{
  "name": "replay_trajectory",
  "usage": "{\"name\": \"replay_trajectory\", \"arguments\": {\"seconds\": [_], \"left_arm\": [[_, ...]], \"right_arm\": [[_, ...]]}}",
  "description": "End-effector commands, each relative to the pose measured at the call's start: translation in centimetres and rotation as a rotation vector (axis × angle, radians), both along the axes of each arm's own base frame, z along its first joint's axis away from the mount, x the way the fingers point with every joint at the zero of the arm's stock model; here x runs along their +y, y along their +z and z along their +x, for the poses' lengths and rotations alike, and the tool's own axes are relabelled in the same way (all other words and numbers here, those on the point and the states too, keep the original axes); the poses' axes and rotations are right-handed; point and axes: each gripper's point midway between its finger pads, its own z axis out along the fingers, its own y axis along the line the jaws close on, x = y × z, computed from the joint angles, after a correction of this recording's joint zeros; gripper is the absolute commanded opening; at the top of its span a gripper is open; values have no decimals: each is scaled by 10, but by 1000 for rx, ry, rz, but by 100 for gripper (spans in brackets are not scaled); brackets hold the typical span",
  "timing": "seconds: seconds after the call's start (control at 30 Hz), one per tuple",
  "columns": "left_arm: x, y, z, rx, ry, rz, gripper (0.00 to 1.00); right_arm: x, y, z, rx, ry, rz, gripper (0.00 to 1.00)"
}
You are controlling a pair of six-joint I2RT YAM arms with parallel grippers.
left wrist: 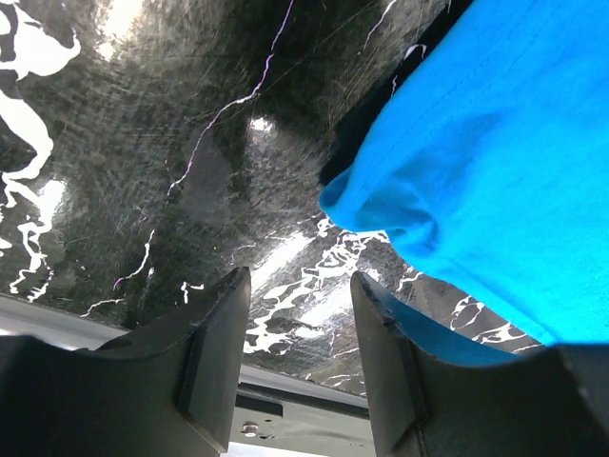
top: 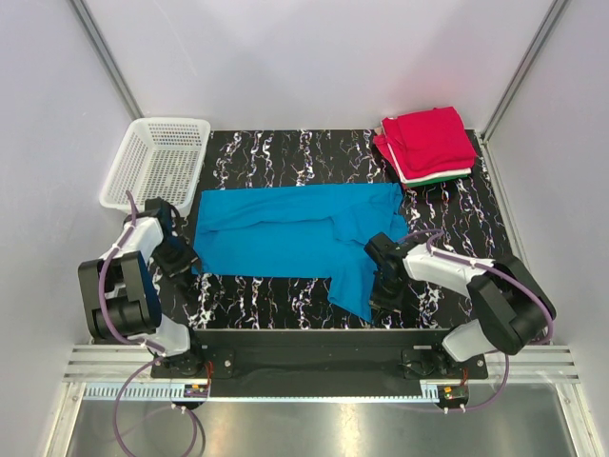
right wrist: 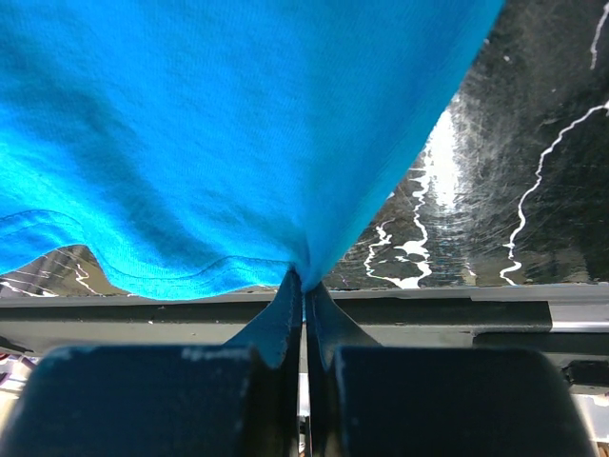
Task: Fold and stack the t-shirts
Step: Fold the tshirt
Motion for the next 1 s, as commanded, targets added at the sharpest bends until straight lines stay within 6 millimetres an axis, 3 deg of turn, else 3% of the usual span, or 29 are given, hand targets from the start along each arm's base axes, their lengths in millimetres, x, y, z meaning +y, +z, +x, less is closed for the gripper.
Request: {"name": "replay_trajectory", "arguments": {"seconds": [0.0, 0.5, 0.97], "left_arm": [[3, 4, 21, -58, -2, -7, 50], [2, -8, 33, -43, -12, -33, 45], [2, -12, 32, -29, -21, -33, 15]], "right_arm": [[9, 3, 10, -30, 20, 14, 0], [11, 3, 12, -24, 26, 15, 0], [13, 2, 15, -26, 37, 16, 0]]}}
